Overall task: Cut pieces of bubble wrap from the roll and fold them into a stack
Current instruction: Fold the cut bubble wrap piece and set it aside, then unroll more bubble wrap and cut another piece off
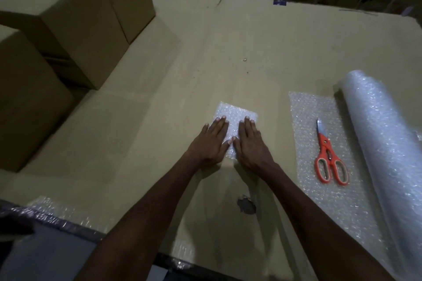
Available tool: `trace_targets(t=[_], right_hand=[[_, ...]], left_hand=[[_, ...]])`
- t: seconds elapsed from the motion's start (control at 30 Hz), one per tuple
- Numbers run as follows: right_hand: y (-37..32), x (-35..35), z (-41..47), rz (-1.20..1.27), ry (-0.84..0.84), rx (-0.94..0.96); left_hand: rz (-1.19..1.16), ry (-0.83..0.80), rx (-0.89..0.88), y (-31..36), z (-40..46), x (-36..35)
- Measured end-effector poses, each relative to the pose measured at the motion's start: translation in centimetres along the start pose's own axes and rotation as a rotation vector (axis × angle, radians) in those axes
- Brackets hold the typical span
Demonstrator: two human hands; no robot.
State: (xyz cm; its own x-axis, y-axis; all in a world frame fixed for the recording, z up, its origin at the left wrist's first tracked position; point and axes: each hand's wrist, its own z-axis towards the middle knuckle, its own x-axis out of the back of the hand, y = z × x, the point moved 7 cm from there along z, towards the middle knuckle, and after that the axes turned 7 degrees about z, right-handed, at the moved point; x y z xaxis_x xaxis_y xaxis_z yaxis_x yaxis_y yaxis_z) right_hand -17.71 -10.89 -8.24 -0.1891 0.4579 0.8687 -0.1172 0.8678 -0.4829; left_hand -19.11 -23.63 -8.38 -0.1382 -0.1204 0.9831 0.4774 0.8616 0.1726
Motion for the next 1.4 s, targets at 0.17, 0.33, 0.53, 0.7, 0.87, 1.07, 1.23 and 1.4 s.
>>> trace_targets(t=[0.17, 0.33, 0.53, 0.7, 0.87, 1.07, 1.23, 1.4], right_hand=[[-5.1, -2.5, 2.8, -0.003, -0.06, 0.113], [-12.0, -5.9, 6.8, -0.012, -0.1, 0.22], [-19.4, -9.3, 12.0, -0.025, -0.131, 0.256], [-22.2, -10.6, 14.9, -0.082, -0.116, 0.2], [-22.4, -10.8, 14.9, -0.078, -0.123, 0.195], [-22.0, -7.1, 13.2, -0.141, -0.06, 0.185], [-18.9, -2.0, 9.1, -0.162, 0.012, 0.136], [-14.3, 1.7, 3.7, -0.186, 0.115, 0.095]], left_hand=[[0.029, -0.004, 0.125, -5.4, -3.3, 0.5], [0.051, -0.016, 0.225, -12.9, -6.5, 1.7], [0.114, -0.009, 0.287, -21.9, -7.7, 3.8], [0.104, 0.0, 0.293, -26.4, -7.7, 4.6], [0.019, -0.012, 0.325, -27.1, -7.8, 4.0], [0.063, 0.014, 0.281, -25.6, -7.4, 5.8], [0.091, 0.124, 0.148, -20.4, -6.8, 8.3], [0.071, 0.082, 0.038, -12.9, -6.2, 8.1]])
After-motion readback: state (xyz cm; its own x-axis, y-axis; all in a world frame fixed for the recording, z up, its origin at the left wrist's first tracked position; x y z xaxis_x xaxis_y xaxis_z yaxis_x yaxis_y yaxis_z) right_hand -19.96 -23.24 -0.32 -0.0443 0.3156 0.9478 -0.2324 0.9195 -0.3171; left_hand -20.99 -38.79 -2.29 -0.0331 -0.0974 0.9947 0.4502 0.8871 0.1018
